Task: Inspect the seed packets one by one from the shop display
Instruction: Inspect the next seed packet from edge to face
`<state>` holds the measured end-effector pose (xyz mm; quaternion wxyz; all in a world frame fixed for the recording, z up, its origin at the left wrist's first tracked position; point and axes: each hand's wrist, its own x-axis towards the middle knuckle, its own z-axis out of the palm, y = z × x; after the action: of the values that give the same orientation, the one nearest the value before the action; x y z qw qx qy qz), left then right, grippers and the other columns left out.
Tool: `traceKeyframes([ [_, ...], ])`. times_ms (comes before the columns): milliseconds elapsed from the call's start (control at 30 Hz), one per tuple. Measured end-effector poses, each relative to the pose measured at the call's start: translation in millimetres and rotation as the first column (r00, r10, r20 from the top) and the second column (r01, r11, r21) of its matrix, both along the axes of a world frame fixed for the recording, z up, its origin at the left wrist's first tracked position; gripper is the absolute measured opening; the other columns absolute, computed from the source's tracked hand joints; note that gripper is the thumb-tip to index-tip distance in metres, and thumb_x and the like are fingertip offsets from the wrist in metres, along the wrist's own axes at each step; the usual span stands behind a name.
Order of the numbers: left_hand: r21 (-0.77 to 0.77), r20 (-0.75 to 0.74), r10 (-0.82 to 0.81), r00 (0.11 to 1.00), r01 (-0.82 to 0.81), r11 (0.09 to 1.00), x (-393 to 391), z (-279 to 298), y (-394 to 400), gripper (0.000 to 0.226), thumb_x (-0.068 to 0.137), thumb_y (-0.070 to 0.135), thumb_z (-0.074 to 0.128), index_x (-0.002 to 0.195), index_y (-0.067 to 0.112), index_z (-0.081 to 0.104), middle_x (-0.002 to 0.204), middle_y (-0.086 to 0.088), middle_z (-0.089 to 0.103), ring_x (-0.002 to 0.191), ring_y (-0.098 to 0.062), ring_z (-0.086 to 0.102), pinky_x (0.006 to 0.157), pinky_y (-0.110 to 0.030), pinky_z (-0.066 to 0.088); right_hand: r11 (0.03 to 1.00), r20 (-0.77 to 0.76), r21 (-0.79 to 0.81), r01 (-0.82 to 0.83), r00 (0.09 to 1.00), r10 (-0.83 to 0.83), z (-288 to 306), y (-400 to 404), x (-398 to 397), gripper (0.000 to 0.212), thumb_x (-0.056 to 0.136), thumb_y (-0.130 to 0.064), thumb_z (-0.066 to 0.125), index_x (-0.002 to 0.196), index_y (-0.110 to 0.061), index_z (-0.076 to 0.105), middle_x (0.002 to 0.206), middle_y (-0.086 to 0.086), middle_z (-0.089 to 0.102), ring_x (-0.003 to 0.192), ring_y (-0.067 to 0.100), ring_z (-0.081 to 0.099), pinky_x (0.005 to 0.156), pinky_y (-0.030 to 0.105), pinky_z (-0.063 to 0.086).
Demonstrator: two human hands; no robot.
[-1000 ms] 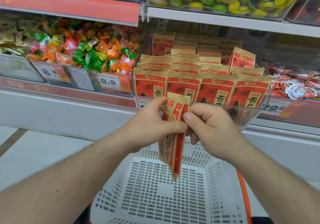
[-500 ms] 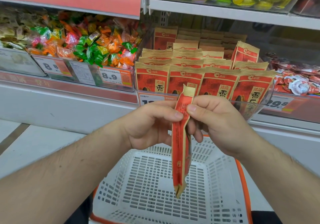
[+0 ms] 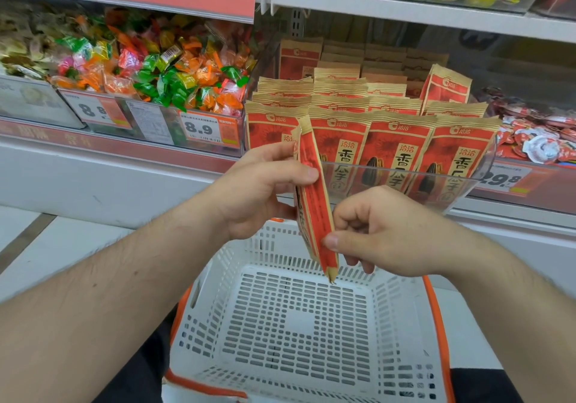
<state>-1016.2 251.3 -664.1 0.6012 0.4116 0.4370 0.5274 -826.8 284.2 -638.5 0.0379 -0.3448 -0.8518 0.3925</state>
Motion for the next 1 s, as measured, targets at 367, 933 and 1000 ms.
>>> traceKeyframes([
  [367, -0.020, 0.041, -0.012, 0.999, 0.012, 1.000, 0, -5, 2, 0.020, 0.067, 0.009, 0.066, 0.086, 0.015, 0.068, 0.082, -0.006, 0.069, 0.083, -0.020, 0.068, 0.066, -0.044, 0.060, 0.993, -0.017, -0.116, -0.031, 0.999, 0.029, -4, 7, 4, 0.026, 0.093, -0.018, 0.065, 0.074, -0.001, 0.063, 0.064, 0.008, 0.068, 0.055, 0.019, 0.065, 0.057, 0.034, 0.055],
  [933, 0.128, 0.276, -0.238, 0.931, 0.210, 0.969, -4, -11, -1, 0.079, 0.073, 0.017, 0.082, 0.143, 0.004, 0.047, 0.121, -0.017, 0.064, 0.107, -0.034, 0.064, 0.094, -0.049, 0.052, 0.942, -0.244, -0.277, 0.188, 0.935, -0.259, -28, 12, -4, 0.047, 0.071, -0.036, 0.079, 0.112, -0.027, 0.058, 0.089, -0.005, 0.072, 0.063, 0.013, 0.065, 0.058, 0.026, 0.051],
  [1000, 0.113, 0.206, -0.140, 0.969, 0.118, 0.987, -2, -9, -2, 0.056, 0.082, 0.019, 0.071, 0.133, 0.003, 0.056, 0.118, -0.018, 0.067, 0.103, -0.034, 0.067, 0.086, -0.046, 0.056, 0.931, -0.282, -0.275, 0.240, 0.906, -0.316, -28, 12, -6, 0.024, 0.081, -0.024, 0.076, 0.101, -0.023, 0.063, 0.078, -0.006, 0.072, 0.057, 0.011, 0.062, 0.054, 0.024, 0.050],
])
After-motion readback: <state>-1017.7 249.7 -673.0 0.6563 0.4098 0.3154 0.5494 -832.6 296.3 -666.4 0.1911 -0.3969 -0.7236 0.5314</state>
